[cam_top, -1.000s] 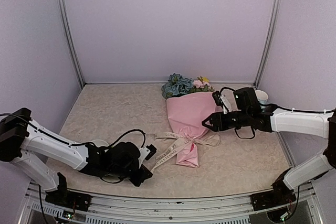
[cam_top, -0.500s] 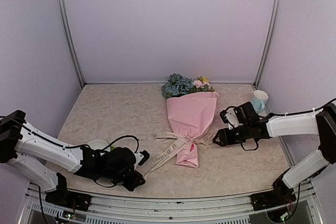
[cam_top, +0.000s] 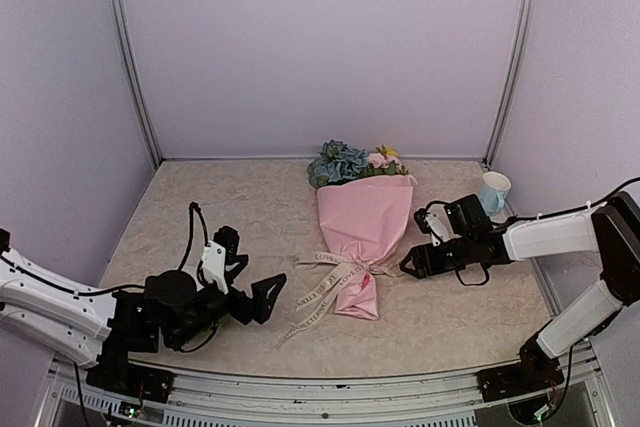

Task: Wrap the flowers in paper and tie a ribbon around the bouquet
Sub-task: Adjust the tied bouquet at the center of the board.

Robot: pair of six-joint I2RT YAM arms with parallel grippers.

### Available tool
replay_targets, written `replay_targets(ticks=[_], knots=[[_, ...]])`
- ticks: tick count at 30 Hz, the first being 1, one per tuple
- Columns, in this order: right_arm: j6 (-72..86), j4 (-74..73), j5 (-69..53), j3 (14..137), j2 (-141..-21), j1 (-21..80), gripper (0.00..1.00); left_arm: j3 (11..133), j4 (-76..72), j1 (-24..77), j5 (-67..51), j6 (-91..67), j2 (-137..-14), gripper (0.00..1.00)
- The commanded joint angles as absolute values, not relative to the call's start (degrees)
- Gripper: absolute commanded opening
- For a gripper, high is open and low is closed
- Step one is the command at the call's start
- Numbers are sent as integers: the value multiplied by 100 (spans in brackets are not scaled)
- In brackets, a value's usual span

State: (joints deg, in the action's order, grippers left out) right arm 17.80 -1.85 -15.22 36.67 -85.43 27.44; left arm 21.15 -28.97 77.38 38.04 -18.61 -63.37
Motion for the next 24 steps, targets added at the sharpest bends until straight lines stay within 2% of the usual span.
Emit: replay_targets(ticks=[1,4,8,11,13,16,24], knots=[[1398,-103,-1730,3611,-8196,2653,78,2512,-3419,6558,3799,-1347,-6883,85],[1161,-469,-1388,3710,-8370,2654,87,3855,-1356,5888,3251,-1302,-7921,79],[1064,-738,-1374,3822,-8585,2732,81,4845,-168,5533,2930,-1351,-9117,69],[1205,-799,-1299,3837,-8503,2830,81,4846,-353,5234,1656,-1966,-9265,68],[1284,-563,-1419,3729,-8499,2881,81,4685,-743,4993,900,-2485,-9316,64],[1386,-411,-1346,3735,-8754,2938,77,4539,-1427,4798,226,-3047,-9476,63],[1694,-64,-1383,3831,-9172,2997,51,4574,-2220,4384,-814,-4685,-10232,63]])
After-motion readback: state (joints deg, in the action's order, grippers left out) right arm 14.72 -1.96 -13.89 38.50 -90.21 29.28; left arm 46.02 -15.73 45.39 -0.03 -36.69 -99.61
